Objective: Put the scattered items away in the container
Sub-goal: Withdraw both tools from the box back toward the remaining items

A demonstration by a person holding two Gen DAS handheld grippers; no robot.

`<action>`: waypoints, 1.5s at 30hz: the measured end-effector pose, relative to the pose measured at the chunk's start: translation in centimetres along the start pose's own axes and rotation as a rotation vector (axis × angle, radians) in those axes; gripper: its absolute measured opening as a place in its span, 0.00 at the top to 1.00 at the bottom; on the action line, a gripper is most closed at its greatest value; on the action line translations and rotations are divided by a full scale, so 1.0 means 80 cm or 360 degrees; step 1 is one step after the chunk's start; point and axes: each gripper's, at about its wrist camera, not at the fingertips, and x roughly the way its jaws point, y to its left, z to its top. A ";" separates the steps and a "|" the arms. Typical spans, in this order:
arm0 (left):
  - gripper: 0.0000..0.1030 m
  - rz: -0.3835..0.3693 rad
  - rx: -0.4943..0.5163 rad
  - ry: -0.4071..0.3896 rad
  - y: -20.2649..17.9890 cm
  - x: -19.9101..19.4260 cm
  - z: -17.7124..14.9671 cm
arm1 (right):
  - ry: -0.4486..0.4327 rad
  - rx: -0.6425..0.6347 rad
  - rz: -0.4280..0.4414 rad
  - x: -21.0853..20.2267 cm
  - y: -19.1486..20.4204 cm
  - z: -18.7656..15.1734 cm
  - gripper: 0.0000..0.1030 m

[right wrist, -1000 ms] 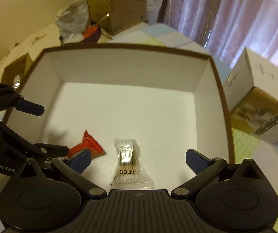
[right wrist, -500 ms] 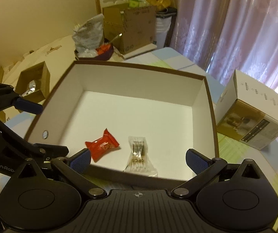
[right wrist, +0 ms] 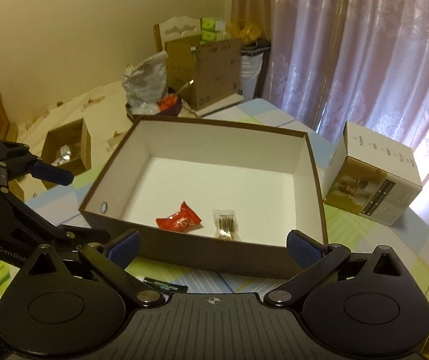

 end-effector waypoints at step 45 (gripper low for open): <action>0.14 -0.0225 0.0279 0.0132 -0.062 0.025 -0.125 | 0.0103 0.0909 -0.0517 -0.085 0.018 -0.229 0.02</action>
